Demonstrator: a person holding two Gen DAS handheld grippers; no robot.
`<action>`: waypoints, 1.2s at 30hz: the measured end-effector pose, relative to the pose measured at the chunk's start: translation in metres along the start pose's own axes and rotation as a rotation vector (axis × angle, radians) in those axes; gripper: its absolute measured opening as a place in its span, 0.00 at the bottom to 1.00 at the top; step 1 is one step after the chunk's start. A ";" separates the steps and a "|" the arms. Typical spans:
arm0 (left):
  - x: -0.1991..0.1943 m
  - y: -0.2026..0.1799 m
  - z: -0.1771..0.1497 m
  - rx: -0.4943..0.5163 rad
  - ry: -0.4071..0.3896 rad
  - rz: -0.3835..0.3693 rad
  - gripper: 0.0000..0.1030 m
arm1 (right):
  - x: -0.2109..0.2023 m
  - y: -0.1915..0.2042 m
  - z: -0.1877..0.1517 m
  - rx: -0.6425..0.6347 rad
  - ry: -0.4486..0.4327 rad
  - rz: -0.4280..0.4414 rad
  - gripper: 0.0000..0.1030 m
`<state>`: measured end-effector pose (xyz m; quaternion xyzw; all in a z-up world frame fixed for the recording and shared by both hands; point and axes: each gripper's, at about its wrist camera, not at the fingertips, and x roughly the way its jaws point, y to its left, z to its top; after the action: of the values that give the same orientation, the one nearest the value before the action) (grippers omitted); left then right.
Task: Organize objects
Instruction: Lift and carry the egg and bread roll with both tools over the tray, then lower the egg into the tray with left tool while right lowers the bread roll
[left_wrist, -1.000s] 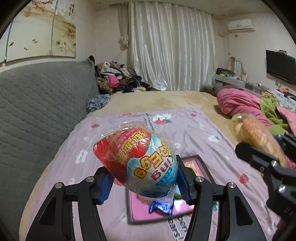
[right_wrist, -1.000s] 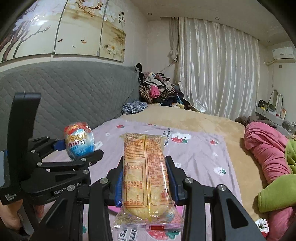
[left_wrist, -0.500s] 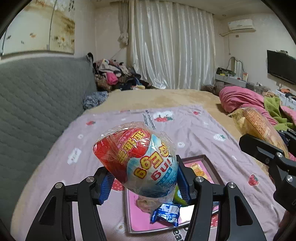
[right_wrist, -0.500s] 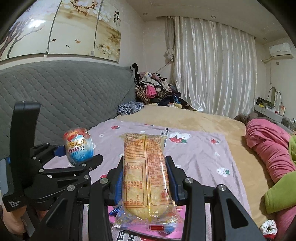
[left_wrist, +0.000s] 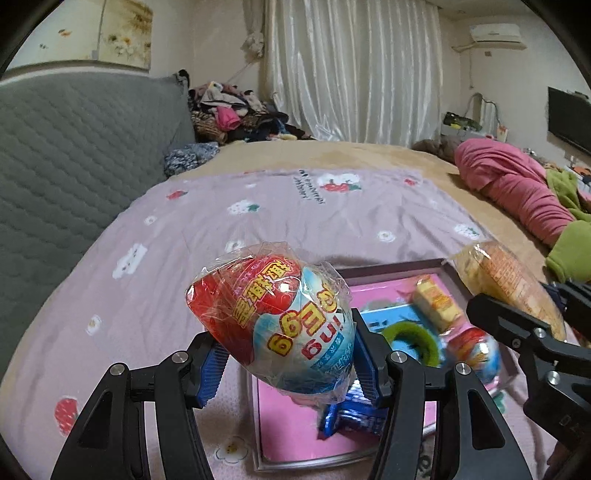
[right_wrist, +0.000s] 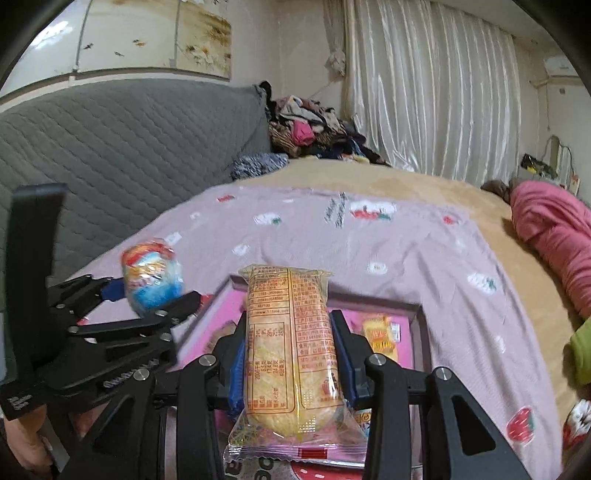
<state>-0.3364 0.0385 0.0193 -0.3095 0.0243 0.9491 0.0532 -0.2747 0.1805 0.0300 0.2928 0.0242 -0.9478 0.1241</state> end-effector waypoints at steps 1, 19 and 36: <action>0.004 0.000 -0.004 -0.005 -0.004 0.002 0.60 | 0.006 -0.002 -0.005 0.003 0.007 -0.001 0.39; 0.060 -0.015 -0.022 0.027 0.050 -0.026 0.60 | 0.071 -0.007 -0.037 -0.049 0.110 -0.055 0.39; 0.085 -0.013 -0.033 0.031 0.114 -0.012 0.60 | 0.091 -0.019 -0.049 -0.018 0.166 -0.045 0.39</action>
<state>-0.3836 0.0564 -0.0572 -0.3623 0.0403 0.9291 0.0625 -0.3255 0.1848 -0.0619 0.3685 0.0494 -0.9226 0.1028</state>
